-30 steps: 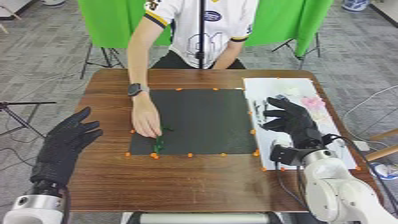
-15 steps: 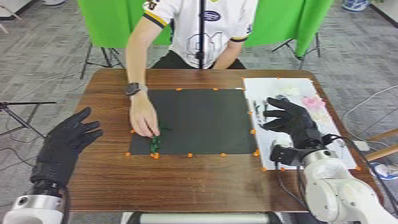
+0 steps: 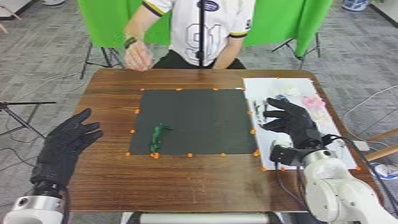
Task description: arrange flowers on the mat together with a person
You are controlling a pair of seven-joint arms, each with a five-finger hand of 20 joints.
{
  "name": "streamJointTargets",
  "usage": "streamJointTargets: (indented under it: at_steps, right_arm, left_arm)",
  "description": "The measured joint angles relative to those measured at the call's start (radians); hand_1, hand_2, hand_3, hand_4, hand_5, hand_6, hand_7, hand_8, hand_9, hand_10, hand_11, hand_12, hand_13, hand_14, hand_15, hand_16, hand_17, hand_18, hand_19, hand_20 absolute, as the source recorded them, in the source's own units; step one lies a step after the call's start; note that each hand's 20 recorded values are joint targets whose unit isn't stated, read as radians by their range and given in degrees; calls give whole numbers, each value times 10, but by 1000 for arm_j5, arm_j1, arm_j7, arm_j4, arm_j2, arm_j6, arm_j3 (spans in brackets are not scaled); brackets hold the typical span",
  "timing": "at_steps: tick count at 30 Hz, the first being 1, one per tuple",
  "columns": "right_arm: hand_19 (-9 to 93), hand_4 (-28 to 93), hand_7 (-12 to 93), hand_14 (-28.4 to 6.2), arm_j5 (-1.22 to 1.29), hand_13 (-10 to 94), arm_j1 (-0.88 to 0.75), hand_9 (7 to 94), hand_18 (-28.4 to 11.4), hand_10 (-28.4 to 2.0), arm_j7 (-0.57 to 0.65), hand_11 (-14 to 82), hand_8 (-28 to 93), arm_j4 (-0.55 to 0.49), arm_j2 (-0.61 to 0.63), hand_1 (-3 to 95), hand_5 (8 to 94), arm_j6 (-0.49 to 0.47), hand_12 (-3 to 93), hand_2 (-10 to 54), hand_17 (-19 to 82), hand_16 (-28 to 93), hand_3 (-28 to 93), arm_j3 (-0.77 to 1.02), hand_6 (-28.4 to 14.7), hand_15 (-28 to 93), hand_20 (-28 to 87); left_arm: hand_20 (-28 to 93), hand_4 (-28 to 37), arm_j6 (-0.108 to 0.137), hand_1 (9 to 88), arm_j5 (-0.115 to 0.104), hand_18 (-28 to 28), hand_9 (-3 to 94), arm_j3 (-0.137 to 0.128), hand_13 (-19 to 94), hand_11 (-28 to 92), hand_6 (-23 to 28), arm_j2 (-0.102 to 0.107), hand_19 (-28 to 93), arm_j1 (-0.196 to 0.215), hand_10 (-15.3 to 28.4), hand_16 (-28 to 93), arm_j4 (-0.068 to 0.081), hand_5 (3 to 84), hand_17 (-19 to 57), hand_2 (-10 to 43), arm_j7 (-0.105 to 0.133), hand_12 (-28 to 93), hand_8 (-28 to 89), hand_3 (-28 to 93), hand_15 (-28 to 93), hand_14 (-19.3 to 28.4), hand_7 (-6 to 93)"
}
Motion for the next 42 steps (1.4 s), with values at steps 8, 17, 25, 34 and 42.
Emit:
streamJointTargets:
  at_steps: [8,17,25,34,42]
  right_arm:
    - [653,-243,158,-205,0,470,1,529,-249,-175,-2,204,-119,-1,1,192,478,0,143,93,170,73,721,0,-16,609,132]
    - [688,-237,160,-201,-66,494,-7,531,-246,-176,33,204,-117,-32,5,230,472,0,142,62,213,75,718,31,-22,616,137]
    - [801,-213,150,-193,-455,557,-30,553,-246,-192,348,213,-109,-137,57,271,484,37,142,31,300,83,699,58,-42,641,32]
    - [922,-186,137,-171,-828,641,-105,620,-238,-217,620,308,-94,-202,108,330,520,-79,174,-6,406,103,650,159,-76,670,-161]
    - [932,-179,115,-163,-979,674,-130,642,-231,-225,812,338,-90,-190,125,358,527,-264,186,-22,453,109,628,144,-88,676,-173]
  left_arm:
    - [71,-265,0,251,0,224,320,1,221,345,78,0,559,-2,197,-134,0,337,-76,53,1,89,-119,801,622,253,171]
    - [71,-264,0,252,0,224,320,-1,222,346,78,0,558,-2,197,-134,0,337,-76,54,1,90,-118,801,622,254,170]
    - [71,-264,2,251,-1,224,320,-9,222,346,78,3,559,7,196,-134,-2,337,-76,54,3,90,-118,801,623,254,170]
    - [71,-265,6,252,-2,224,321,-29,222,348,77,3,559,29,197,-134,-11,337,-77,54,9,91,-118,800,622,253,172]
    - [71,-265,9,251,-8,224,322,-31,222,349,78,9,559,36,198,-134,-12,337,-77,54,18,91,-119,801,623,253,172]
